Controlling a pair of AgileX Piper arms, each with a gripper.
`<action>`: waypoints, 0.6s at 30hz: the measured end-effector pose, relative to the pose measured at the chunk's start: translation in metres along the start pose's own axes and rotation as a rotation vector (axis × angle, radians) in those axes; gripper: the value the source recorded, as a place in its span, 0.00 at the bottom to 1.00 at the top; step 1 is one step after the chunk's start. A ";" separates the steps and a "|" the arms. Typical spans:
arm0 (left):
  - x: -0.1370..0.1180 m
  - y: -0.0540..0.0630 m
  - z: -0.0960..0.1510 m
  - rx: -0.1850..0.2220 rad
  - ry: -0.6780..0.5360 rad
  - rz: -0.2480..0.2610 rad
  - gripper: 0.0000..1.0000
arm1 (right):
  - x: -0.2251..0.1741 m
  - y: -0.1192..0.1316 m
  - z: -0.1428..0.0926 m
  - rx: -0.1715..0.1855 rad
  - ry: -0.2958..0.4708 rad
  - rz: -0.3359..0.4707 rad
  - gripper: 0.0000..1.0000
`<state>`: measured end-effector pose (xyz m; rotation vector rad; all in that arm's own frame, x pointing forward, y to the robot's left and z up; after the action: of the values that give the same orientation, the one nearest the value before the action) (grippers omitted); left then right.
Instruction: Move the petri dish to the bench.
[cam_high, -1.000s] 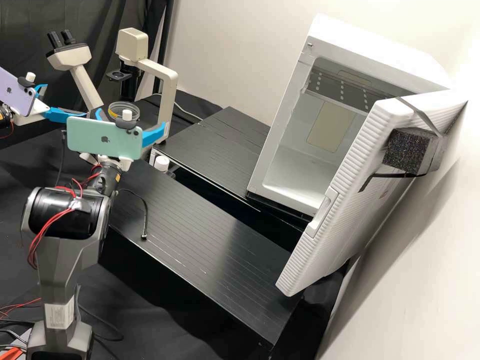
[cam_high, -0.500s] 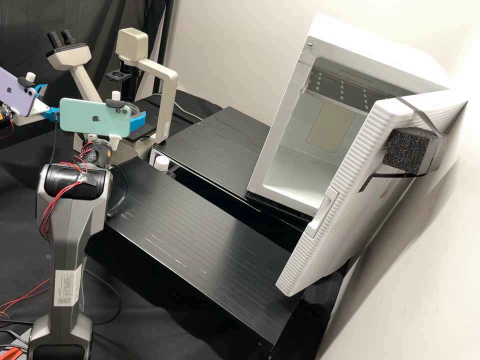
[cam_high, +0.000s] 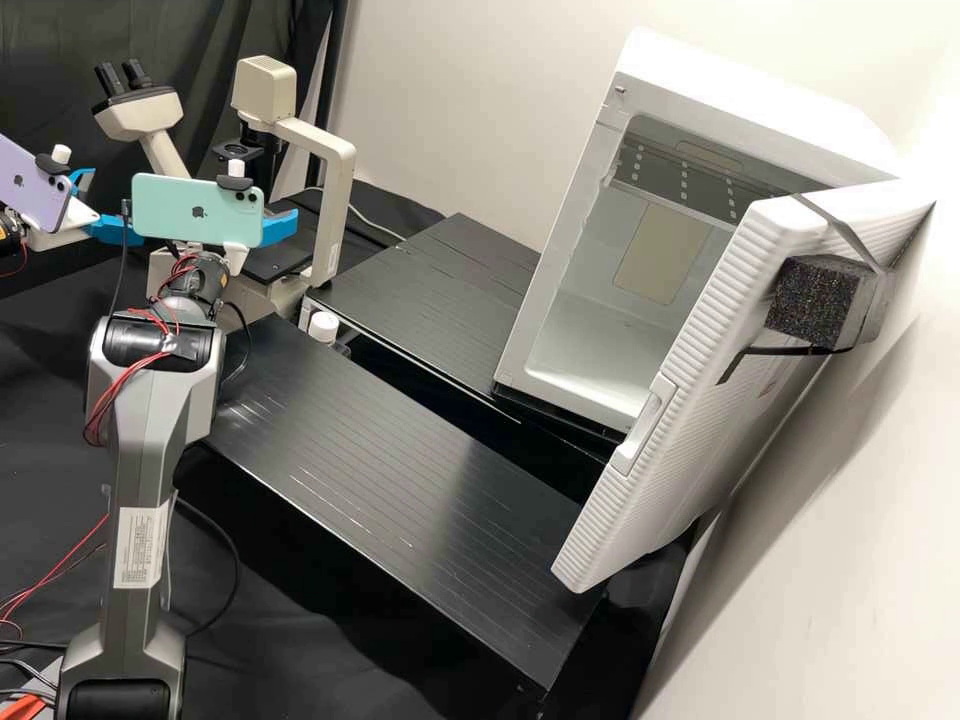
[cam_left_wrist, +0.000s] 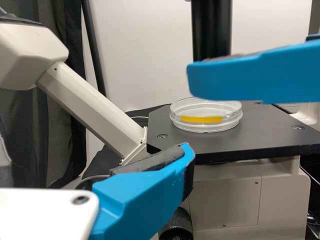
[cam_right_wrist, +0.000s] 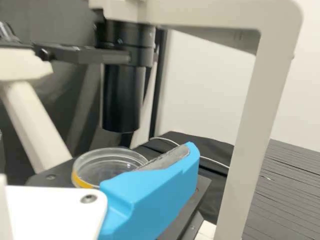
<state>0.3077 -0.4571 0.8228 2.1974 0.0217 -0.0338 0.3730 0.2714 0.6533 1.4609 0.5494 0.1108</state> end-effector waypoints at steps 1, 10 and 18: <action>0.000 0.000 0.000 0.000 0.000 0.000 1.00 | 0.003 -0.002 0.000 -0.003 -0.010 -0.003 1.00; 0.000 0.000 0.000 0.000 0.000 0.000 1.00 | 0.025 -0.012 -0.001 -0.023 -0.056 -0.033 1.00; 0.000 0.000 0.000 0.000 0.000 0.000 1.00 | 0.038 -0.016 0.000 0.002 -0.081 -0.043 1.00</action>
<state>0.3077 -0.4571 0.8228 2.1974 0.0217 -0.0338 0.4023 0.2844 0.6273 1.4482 0.5147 0.0177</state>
